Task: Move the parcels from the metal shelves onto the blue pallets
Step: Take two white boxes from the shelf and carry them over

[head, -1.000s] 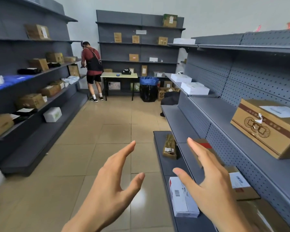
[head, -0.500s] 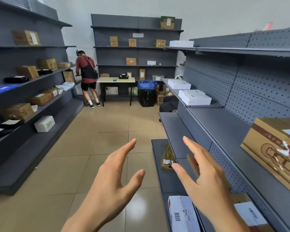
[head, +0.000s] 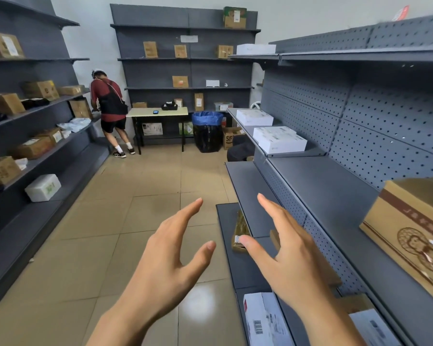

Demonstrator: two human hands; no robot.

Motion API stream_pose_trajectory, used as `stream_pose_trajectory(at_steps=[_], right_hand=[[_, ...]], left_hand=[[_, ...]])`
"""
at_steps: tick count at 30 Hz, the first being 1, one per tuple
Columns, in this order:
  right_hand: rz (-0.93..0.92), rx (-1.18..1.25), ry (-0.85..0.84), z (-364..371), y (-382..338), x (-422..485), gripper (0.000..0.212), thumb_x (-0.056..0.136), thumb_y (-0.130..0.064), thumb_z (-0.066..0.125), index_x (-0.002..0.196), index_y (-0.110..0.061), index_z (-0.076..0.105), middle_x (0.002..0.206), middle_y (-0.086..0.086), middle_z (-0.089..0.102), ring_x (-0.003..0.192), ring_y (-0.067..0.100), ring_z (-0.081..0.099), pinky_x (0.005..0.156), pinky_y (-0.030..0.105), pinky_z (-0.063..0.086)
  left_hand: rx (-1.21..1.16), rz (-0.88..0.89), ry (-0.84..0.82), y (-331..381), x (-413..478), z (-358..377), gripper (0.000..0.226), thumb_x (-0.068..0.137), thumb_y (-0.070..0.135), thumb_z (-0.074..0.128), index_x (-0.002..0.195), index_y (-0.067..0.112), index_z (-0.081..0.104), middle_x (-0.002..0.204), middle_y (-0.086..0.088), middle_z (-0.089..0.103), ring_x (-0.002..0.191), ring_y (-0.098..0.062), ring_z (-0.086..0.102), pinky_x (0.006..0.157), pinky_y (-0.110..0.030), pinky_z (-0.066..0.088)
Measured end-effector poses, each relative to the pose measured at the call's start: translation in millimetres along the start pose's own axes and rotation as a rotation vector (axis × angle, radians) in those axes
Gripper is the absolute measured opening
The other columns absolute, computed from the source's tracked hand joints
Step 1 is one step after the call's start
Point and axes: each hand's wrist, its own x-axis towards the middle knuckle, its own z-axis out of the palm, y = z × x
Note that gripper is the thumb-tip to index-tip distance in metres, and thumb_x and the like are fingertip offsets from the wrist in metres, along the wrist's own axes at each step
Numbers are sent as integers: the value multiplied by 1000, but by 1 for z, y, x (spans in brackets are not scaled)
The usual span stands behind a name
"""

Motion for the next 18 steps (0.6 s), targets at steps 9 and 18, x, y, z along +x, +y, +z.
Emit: stream_pose_trajectory(at_steps=[9,18], right_hand=[[41,-24,-29,22,21,40,80,82,-61,66,155,-40,38,156,-29,37,130,-34,20,96,-10,17],[115,-72,-26,76,39,104,81,84,-56,74,154,-48,35,159,-32,32,142,-20,23,107,-1,24]], left_hand=[[-35,5,-26,-31,48,12,69,87,61,52,151,48,31,149,35,40,142,12,30,112,-18,28],[-105,28,-88,-95,121,15,68,87,62,50,150,50,30,149,36,39,144,9,30,115,-26,30]])
